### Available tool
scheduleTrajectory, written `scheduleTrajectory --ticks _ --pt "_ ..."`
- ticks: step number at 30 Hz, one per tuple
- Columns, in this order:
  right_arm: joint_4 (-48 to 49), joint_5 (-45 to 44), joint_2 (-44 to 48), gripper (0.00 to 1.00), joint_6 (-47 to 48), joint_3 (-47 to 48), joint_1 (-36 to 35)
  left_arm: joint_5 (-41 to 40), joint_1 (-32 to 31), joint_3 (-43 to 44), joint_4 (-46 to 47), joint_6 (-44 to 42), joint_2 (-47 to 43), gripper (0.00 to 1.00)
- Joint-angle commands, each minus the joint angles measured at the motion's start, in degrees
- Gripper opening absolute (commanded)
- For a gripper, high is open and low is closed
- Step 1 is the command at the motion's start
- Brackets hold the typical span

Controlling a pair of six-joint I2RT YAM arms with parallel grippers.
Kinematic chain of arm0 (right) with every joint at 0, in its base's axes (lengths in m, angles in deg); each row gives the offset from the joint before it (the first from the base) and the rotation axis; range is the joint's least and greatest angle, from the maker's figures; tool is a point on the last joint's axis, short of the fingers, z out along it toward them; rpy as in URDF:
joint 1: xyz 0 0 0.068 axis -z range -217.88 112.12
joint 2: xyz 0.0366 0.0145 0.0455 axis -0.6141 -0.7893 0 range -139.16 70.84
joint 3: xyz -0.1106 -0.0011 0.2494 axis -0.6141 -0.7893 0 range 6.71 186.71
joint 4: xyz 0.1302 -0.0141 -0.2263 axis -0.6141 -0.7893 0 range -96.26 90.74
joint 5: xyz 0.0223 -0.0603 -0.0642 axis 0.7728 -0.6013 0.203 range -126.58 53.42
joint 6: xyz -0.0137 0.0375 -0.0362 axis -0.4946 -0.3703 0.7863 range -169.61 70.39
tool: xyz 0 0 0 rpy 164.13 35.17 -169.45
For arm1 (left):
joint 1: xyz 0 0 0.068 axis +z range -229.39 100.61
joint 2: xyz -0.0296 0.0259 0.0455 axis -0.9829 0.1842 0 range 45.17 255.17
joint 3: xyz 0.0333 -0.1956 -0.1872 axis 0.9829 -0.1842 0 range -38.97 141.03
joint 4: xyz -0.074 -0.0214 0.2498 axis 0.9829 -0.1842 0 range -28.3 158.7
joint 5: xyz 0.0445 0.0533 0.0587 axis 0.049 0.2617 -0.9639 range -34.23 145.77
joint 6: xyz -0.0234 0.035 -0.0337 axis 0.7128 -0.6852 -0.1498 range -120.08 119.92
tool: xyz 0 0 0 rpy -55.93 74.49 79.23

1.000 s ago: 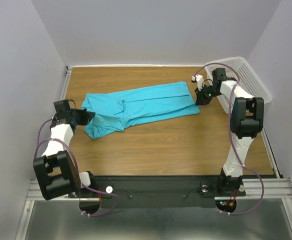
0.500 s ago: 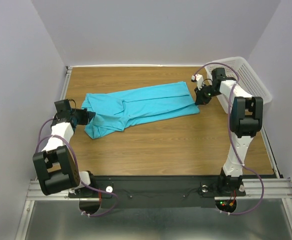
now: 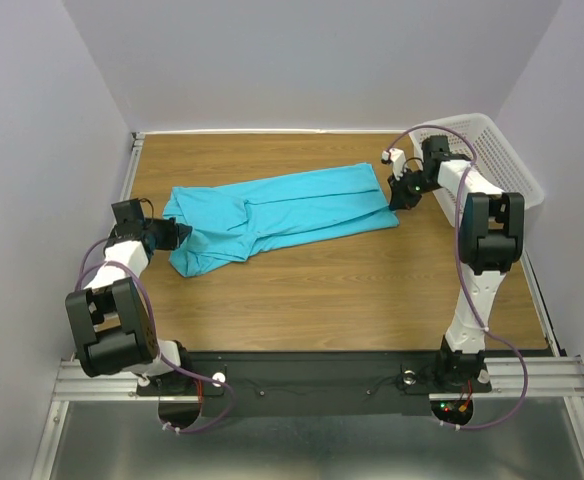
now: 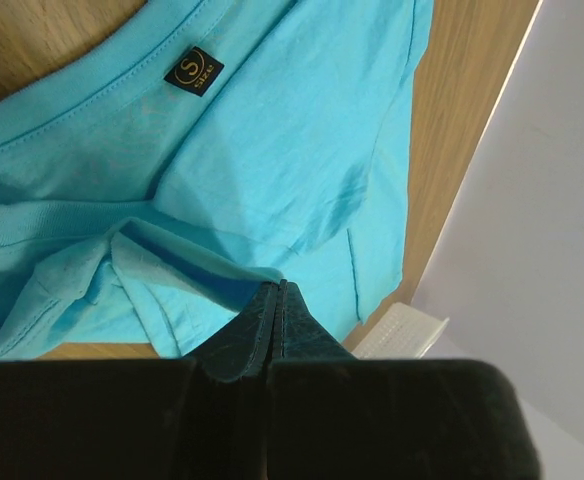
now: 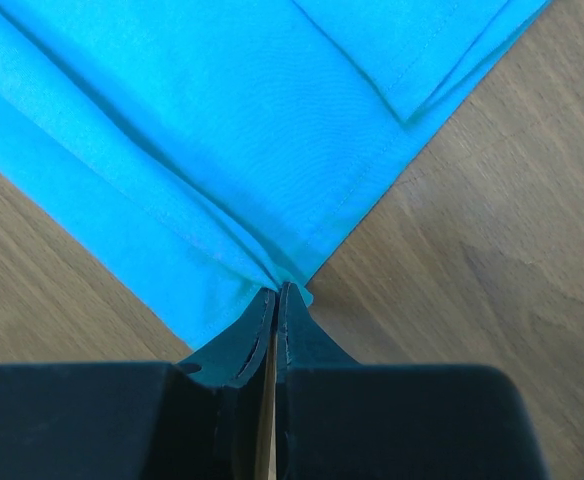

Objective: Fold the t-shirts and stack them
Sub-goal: Fold the tshirt

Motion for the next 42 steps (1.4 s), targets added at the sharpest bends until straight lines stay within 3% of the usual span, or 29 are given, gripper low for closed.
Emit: scheduleTrajectory --ticks 1,8,12,18,23,26,30,33,37,40,42 --pt "1.62 -0.05 -0.63 0.05 -0.82 2.75 -0.14 0.06 0.47 2.72 2.42 -1.29 0.73 0.00" --pt "1.62 -0.31 -0.81 0.08 -1.26 3.37 -0.23 -0.03 0.47 2.90 3.13 -1.38 2.14 0.00" --pt "1.71 -0.14 -0.37 0.18 -2.57 3.81 -0.14 0.49 0.38 3.86 3.74 -1.47 3.37 0.00" --pt "2.41 0.39 1.04 0.33 -7.41 6.35 -0.14 0.85 0.47 5.79 4.18 -2.17 3.29 0.33" --pt "3.72 0.30 1.83 0.40 -11.45 7.67 -0.14 1.37 0.91 7.82 4.18 -4.45 3.02 0.50" --pt "4.60 0.48 2.70 0.42 -13.65 8.02 -0.14 2.69 1.79 9.22 4.18 -7.17 3.02 0.55" --pt "4.78 5.82 4.20 0.41 -13.57 6.89 -0.40 3.92 3.10 9.93 9.00 -13.84 0.13 0.58" --pt "3.38 12.33 7.18 0.32 -6.13 0.76 -2.77 5.24 3.46 9.66 12.36 -21.74 -5.04 0.62" --pt "1.44 10.33 7.72 0.20 -1.62 -3.22 -10.23 9.01 3.46 9.67 11.40 -26.94 -7.26 0.63" --pt "1.70 7.34 4.91 0.10 -3.45 -3.32 -15.25 12.80 3.46 8.70 9.90 -31.25 -8.22 0.63" --pt "1.79 6.72 2.63 0.09 -5.21 -1.74 -17.44 13.94 3.46 6.86 9.55 -33.27 -10.15 0.63"
